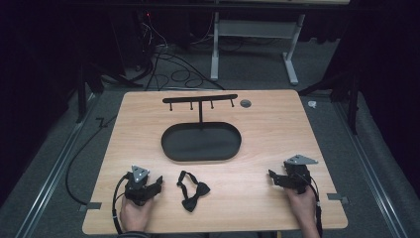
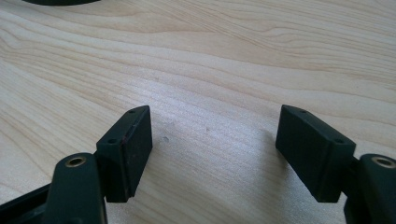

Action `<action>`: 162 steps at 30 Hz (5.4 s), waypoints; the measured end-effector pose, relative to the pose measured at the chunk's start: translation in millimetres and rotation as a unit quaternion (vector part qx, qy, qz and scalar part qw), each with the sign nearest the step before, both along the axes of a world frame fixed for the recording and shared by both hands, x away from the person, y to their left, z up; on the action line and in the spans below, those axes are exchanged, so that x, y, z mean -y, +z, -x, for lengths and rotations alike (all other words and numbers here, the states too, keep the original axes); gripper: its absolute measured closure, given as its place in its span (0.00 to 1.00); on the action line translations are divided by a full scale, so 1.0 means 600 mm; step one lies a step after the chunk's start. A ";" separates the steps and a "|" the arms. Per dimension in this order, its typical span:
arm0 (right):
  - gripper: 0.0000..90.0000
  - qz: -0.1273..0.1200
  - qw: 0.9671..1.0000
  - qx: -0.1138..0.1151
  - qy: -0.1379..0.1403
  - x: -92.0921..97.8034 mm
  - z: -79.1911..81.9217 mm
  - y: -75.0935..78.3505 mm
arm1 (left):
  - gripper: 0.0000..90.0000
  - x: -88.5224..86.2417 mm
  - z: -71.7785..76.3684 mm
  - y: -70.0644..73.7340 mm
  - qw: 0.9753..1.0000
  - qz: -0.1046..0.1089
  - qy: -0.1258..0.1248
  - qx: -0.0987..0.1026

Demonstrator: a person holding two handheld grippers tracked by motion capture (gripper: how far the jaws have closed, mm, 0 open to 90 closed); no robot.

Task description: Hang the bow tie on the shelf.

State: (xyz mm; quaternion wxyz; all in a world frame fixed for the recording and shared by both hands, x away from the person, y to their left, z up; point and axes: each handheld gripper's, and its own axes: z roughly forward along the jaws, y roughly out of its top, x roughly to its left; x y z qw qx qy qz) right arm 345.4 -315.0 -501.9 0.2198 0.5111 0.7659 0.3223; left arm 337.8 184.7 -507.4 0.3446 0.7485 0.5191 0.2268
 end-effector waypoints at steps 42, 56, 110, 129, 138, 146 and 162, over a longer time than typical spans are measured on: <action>0.32 0.001 1.000 0.001 -0.001 -0.001 0.000 0.000 | 0.46 0.032 0.011 0.020 0.999 0.034 -0.032 -0.009; 0.32 0.001 1.000 0.000 0.000 0.000 0.000 0.000 | 0.47 0.067 0.008 0.033 0.998 0.019 -0.063 -0.016; 0.31 0.000 1.000 0.001 0.001 0.000 0.000 0.000 | 0.98 0.108 -0.019 0.051 0.991 0.017 -0.129 -0.015; 0.31 -0.001 1.000 0.000 0.001 0.000 0.000 0.000 | 0.99 0.111 -0.023 0.154 0.987 0.011 -0.147 0.064; 0.31 -0.001 1.000 0.000 0.002 0.000 0.000 0.000 | 0.99 0.122 -0.044 0.187 0.984 0.019 -0.158 0.079; 0.31 -0.003 1.000 0.001 0.001 0.001 0.000 0.000 | 0.99 0.130 -0.069 0.211 0.983 0.023 -0.162 0.088; 0.31 -0.003 1.000 0.001 0.002 0.001 0.000 0.000 | 0.99 0.137 -0.107 0.242 0.982 0.027 -0.159 0.098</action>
